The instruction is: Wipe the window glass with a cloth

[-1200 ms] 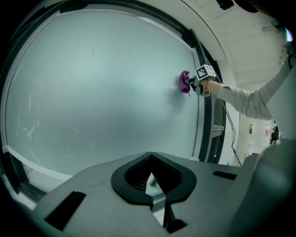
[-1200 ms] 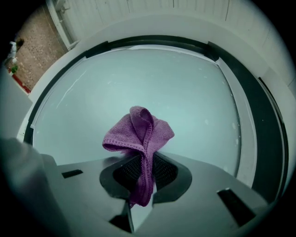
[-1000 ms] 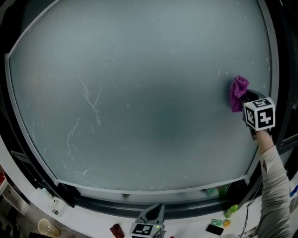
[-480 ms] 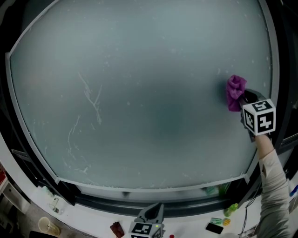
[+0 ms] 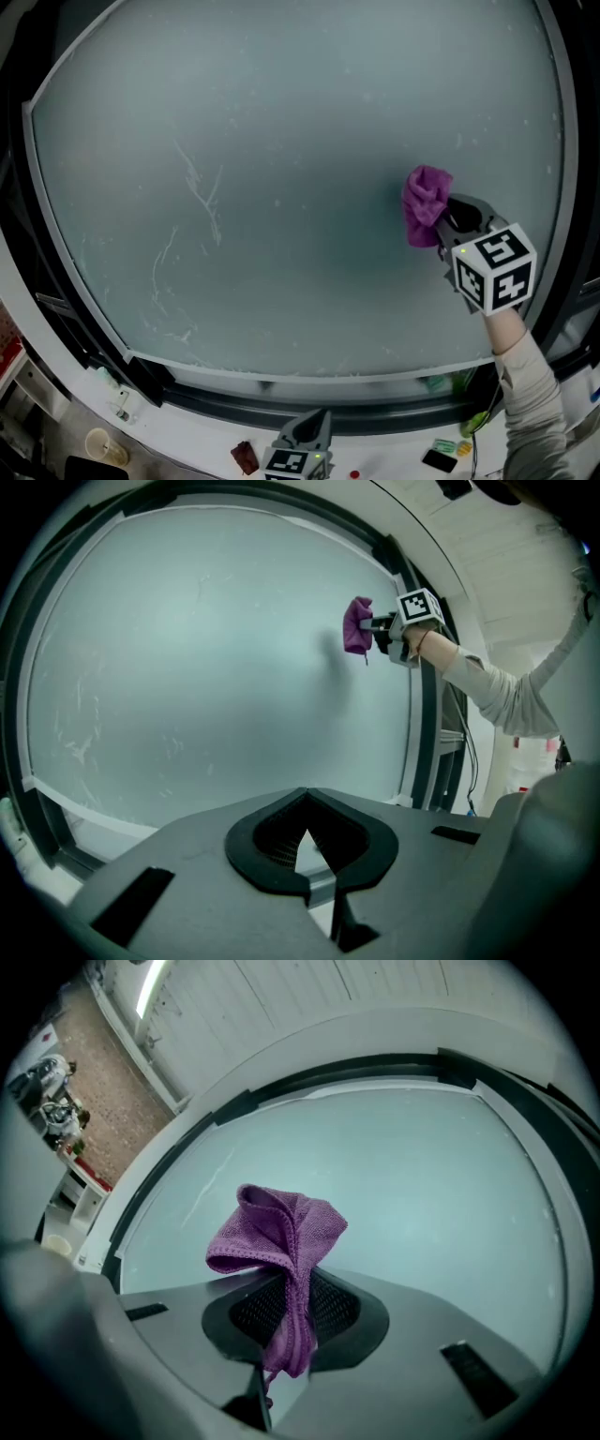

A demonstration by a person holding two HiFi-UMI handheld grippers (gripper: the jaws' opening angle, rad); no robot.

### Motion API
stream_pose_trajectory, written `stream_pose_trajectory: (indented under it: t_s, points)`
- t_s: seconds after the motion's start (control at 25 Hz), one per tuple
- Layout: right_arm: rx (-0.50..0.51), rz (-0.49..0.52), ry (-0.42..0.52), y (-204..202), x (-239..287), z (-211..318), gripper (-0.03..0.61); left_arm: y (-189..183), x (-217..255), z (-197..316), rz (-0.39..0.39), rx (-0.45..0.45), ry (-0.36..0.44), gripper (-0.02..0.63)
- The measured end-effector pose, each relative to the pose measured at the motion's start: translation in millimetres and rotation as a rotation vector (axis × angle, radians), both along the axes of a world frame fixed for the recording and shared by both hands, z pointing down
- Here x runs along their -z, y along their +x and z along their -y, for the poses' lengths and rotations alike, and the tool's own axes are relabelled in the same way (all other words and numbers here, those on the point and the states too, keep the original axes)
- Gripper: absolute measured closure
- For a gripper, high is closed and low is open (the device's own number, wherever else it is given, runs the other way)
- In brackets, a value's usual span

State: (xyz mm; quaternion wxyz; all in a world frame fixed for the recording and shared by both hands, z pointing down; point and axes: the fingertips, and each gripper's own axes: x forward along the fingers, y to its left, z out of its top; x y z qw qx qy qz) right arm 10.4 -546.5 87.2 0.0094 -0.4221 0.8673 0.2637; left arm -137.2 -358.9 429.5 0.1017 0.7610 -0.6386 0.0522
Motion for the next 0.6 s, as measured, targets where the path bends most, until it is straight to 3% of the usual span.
stream_pose_trajectory:
  t_s: [0.36, 0.6]
  points:
    - [0.236, -0.046, -0.052, -122.6, -32.4, -22.2, 0.528, -40.8, 0.7, -22.8, -0.014, 0.142, -0.003, 0.609]
    - [0.324, -0.087, -0.087, -181.4, -55.4, -27.6, 0.528, -61.6, -1.7, -39.9, -0.019, 0.233, -0.009, 0.609]
